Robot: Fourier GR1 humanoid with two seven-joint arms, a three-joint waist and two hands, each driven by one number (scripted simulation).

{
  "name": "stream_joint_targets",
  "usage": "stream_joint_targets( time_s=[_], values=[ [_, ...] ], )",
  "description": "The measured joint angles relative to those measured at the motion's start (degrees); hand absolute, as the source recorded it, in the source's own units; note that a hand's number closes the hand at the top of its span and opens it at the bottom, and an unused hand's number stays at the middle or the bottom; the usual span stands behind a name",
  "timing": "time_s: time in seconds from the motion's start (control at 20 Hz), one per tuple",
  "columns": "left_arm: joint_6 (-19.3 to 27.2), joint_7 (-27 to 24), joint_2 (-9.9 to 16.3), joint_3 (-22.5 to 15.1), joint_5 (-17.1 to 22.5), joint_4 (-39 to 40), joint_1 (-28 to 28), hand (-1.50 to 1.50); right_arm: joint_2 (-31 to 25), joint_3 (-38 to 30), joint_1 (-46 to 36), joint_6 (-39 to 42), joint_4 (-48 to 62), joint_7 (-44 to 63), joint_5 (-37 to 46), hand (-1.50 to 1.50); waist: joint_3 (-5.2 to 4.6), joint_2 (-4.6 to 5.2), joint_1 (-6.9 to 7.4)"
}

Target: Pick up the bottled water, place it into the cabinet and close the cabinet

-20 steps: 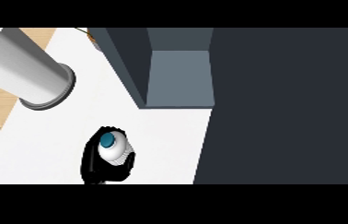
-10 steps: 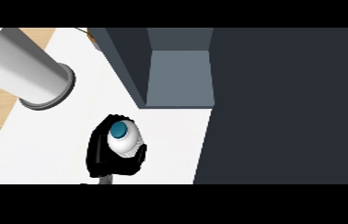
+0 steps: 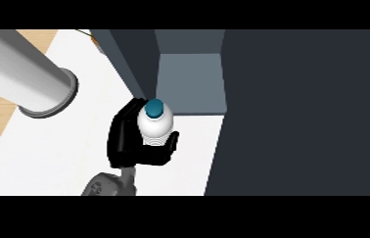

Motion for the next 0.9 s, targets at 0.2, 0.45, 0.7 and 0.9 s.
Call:
stream_joint_targets(
  time_s=[0.2,0.45,0.7,0.9],
  values=[
    [3.86,1.70,-0.01,-1.28,-0.76,1.31,-4.75,1.50,-0.35,0.34,0.78,-0.11,0.02,-1.01,0.01,-1.50,0.00,0.03,-0.02],
    [9.13,1.40,-0.01,-1.52,0.24,5.76,-12.33,1.50,-0.15,0.50,0.39,-0.14,0.29,-1.21,-0.03,-1.50,-0.01,0.09,-0.14],
    [11.33,3.30,-0.01,0.61,-0.53,12.94,-20.52,1.50,-0.08,-0.18,-0.56,-0.28,0.25,-0.28,-0.17,-1.50,-0.01,0.15,-0.20],
    [11.47,3.28,-0.02,3.38,-0.78,19.78,-26.89,1.50,-0.43,-1.30,-0.69,-0.10,0.12,-0.32,-0.44,-1.50,-0.01,0.20,-0.32]
  ],
)
